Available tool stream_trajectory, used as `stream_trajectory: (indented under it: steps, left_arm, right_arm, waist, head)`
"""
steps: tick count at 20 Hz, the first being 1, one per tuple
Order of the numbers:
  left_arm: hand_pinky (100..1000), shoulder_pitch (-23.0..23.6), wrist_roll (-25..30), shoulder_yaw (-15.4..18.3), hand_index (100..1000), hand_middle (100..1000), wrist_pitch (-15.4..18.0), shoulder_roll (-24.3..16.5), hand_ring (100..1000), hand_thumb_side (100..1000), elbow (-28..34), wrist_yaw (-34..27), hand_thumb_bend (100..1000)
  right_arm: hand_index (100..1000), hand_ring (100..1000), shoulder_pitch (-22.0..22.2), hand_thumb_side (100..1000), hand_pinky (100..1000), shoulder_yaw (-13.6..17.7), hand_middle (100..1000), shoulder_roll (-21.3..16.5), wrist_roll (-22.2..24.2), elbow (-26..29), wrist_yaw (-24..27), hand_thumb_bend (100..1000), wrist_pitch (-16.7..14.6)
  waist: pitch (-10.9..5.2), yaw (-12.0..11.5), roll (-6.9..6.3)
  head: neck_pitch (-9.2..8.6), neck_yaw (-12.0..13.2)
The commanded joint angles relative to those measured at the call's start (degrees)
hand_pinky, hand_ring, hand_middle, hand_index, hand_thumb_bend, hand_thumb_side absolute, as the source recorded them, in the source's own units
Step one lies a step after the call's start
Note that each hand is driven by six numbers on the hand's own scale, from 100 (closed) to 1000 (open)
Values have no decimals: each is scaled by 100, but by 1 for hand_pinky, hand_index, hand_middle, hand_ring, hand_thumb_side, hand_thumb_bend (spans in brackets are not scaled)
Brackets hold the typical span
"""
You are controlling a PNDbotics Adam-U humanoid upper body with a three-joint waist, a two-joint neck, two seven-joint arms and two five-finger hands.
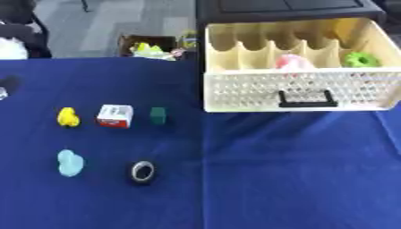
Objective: Pick up objects from table and place into drawer.
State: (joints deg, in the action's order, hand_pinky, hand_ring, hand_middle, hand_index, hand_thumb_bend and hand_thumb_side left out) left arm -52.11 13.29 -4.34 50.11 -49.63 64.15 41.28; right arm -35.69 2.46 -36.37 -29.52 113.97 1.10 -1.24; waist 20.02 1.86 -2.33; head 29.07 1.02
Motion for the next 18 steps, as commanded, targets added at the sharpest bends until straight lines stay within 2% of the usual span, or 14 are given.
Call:
stream_trajectory:
  steps: [1, 3, 6, 8, 9, 10, 11, 14, 15, 18]
  left_arm:
    - [697, -300, 323, -80, 1000, 778, 185, 50, 779, 568, -405, 394, 246]
    - [694, -460, 393, -124, 1000, 778, 186, 171, 777, 566, -609, 659, 284]
    - [693, -641, 341, -182, 1000, 776, 186, 353, 775, 574, -776, 959, 271]
    - [700, -742, 327, -217, 1000, 789, 186, 464, 783, 616, -904, 1110, 288]
    - [712, -790, 333, -234, 999, 804, 186, 507, 794, 734, -963, 1203, 351]
    - [715, -838, 330, -244, 998, 805, 186, 546, 795, 754, -1011, 1308, 366]
    - [722, -882, 309, -247, 1000, 812, 186, 580, 801, 819, -1047, 1410, 403]
    - [731, -1003, 153, -233, 1000, 820, 186, 685, 810, 892, -1163, 1739, 455]
    - [735, -1034, 98, -230, 999, 815, 186, 711, 813, 951, -1202, 1848, 489]
    - [739, -1126, -26, -213, 985, 800, 186, 798, 812, 1000, -1364, 2195, 529]
  right_arm:
    - [861, 702, -41, 1000, 848, 83, 569, -53, 6, 62, 72, 100, 15]
    - [857, 701, -40, 1000, 849, 83, 566, -43, 26, 62, 89, 100, 21]
    - [854, 701, -44, 1000, 851, 87, 565, -22, 56, 62, 111, 100, 32]
    - [854, 701, -41, 1000, 854, 88, 564, 3, 69, 62, 133, 100, 44]
    - [854, 700, -39, 1000, 855, 88, 562, 13, 77, 62, 145, 100, 51]
    - [854, 700, -37, 1000, 855, 89, 562, 20, 84, 62, 159, 100, 56]
    - [853, 699, -33, 1000, 855, 93, 560, 26, 90, 62, 168, 100, 61]
    - [850, 698, -23, 1000, 856, 105, 558, 46, 105, 62, 187, 100, 74]
    - [847, 698, -22, 1000, 858, 108, 556, 55, 108, 62, 193, 100, 77]
    - [843, 698, -15, 1000, 860, 109, 553, 83, 132, 62, 213, 100, 97]
  waist:
    - [-104, 16, 5]
    - [-97, 30, 9]
    - [-80, 44, 15]
    - [-66, 56, 15]
    - [-58, 65, 13]
    - [-51, 74, 11]
    - [-43, 83, 8]
    - [-16, 105, -2]
    - [-6, 114, -6]
    - [26, 142, -20]
  head:
    - [-81, 50]
    - [-94, 55]
    - [-109, 70]
    - [-124, 88]
    - [-135, 97]
    - [-144, 104]
    - [-150, 111]
    - [-177, 133]
    - [-188, 139]
    - [-226, 161]
